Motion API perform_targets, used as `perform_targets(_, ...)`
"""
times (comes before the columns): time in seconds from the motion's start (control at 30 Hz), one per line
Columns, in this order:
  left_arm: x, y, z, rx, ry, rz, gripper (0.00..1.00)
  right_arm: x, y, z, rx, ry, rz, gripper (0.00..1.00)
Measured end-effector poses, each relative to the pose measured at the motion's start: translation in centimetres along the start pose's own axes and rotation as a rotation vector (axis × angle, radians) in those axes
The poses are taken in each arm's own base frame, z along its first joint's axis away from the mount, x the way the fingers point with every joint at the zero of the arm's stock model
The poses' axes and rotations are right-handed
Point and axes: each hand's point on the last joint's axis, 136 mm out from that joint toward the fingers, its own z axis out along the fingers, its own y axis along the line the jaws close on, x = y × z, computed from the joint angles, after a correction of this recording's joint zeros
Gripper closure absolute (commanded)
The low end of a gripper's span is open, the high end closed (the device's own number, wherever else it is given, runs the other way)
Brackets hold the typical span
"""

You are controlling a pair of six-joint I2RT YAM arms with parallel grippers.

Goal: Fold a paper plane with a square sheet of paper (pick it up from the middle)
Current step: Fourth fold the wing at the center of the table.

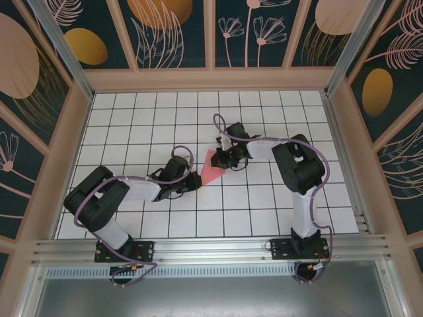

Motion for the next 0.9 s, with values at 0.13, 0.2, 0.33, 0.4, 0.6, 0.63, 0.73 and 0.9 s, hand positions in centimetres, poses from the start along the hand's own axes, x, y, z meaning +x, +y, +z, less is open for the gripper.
perform_targets(0.13, -0.1, 0.0, 0.1, 0.003, -0.003, -0.010, 1.00, 0.1, 0.2, -0.2, 0.002, -0.021, -0.052, 0.93)
perform_targets(0.2, -0.1, -0.1, 0.2, 0.006, -0.006, -0.015, 1.00, 0.4, 0.3, -0.3, 0.007, -0.029, -0.065, 0.94)
perform_targets(0.33, -0.3, -0.2, 0.5, 0.019, -0.012, -0.024, 1.00, 1.8, 1.6, 0.1, 0.003, -0.018, -0.090, 0.97)
perform_targets(0.4, -0.3, -0.3, 0.6, 0.025, -0.013, -0.027, 1.00, 2.6, 2.0, 0.7, 0.005, -0.008, -0.092, 0.98)
perform_targets(0.6, -0.3, -0.3, 0.6, 0.026, -0.013, -0.034, 1.00, 3.0, 2.3, 1.2, 0.001, -0.017, -0.062, 0.98)
perform_targets(0.63, -0.3, -0.3, 0.6, 0.026, -0.013, -0.034, 1.00, 3.0, 2.3, 1.2, -0.001, -0.019, -0.061, 0.98)
perform_targets(0.73, -0.3, -0.3, 0.6, 0.026, -0.013, -0.034, 1.00, 3.0, 2.3, 1.2, -0.001, -0.020, -0.055, 0.98)
perform_targets(0.9, -0.3, -0.3, 0.6, 0.025, -0.012, -0.034, 1.00, 2.9, 2.2, 1.2, 0.015, -0.030, -0.048, 0.99)
